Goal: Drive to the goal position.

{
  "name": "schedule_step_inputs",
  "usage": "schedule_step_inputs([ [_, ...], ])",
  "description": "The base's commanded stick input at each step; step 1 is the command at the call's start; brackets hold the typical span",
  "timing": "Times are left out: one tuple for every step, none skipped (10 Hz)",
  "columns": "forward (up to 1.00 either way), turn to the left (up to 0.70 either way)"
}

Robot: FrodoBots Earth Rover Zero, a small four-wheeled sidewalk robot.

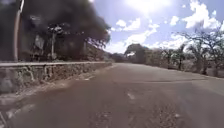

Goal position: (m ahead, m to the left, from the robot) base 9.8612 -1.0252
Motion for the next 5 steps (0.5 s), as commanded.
schedule_step_inputs([
  [0.50,0.00],
  [0.50,0.00],
  [0.50,0.00],
  [0.50,0.00],
  [0.50,0.00],
])
